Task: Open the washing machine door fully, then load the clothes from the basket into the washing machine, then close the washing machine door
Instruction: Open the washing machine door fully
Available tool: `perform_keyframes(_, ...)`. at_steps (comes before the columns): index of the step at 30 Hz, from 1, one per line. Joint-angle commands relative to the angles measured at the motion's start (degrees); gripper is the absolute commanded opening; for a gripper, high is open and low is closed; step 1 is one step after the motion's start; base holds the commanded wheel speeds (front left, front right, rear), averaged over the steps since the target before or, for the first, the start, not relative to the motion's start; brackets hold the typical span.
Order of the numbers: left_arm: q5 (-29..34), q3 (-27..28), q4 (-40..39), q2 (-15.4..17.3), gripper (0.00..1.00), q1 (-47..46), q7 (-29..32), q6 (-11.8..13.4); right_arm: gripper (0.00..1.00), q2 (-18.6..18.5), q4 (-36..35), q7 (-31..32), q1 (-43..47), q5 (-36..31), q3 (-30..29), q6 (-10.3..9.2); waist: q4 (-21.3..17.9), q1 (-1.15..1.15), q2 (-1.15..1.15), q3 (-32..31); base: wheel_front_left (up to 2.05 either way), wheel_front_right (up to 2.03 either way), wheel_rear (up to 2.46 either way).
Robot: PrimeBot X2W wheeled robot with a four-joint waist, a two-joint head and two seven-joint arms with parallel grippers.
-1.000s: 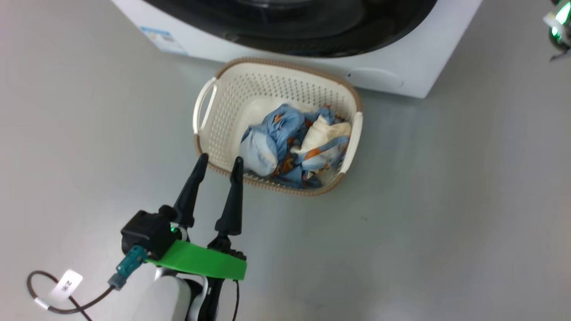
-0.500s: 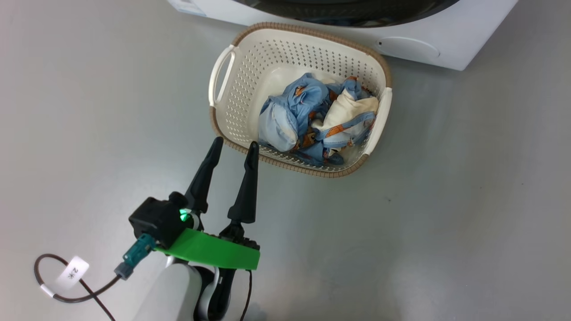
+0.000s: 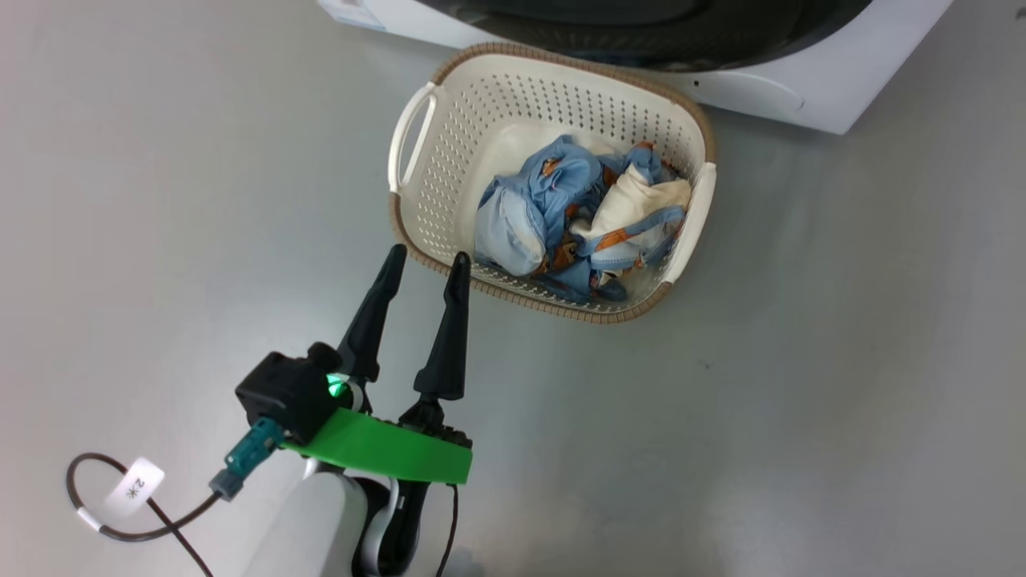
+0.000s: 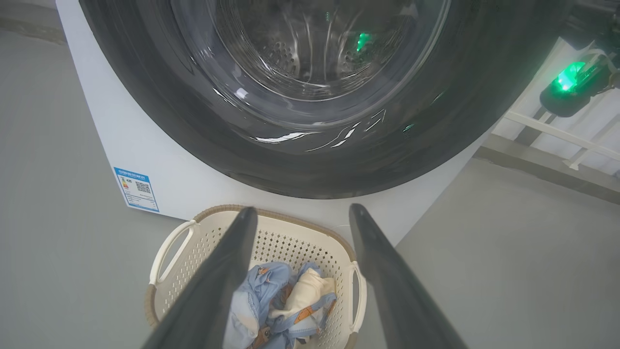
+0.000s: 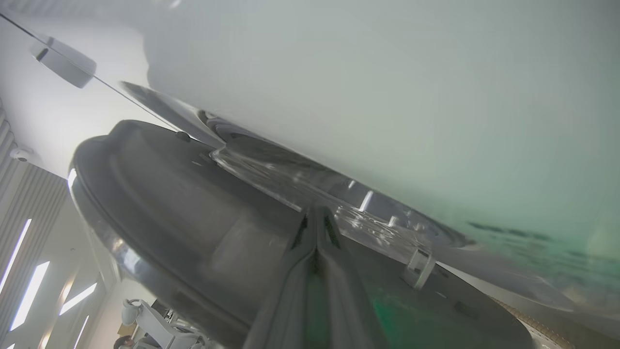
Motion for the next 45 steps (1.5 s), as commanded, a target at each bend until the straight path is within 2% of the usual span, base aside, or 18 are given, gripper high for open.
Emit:
perform_keyframes(1,-0.09,1.73,-1.09,1.14,1.00,0.17,-0.60,0.38,0.00,1.45,-2.06,0.54,2.26,0.30,0.95,0.44,-0.31,0.00,0.00,-1.03,0.00,0.00,0.00)
perform_keyframes(14,1.70,3.30,0.51,1.14,1.00,3.38,-0.60,-0.30,0.00,3.51,-3.07,1.31,9.96,1.06,4.87,0.44,-1.72,0.00,0.00,-7.22,0.00,0.00,0.00)
perform_keyframes(28,2.92,3.92,1.42,1.14,1.00,7.18,-0.60,-0.95,0.00,6.47,-4.06,2.88,16.49,2.15,7.72,0.44,-1.54,0.00,0.00,-12.89,0.00,0.00,0.00)
perform_keyframes(45,3.75,5.01,1.79,1.14,1.00,9.06,-0.60,-1.34,0.00,11.14,-7.21,6.49,22.39,2.53,11.18,0.44,-1.02,0.00,0.00,-16.42,0.00,0.00,0.00)
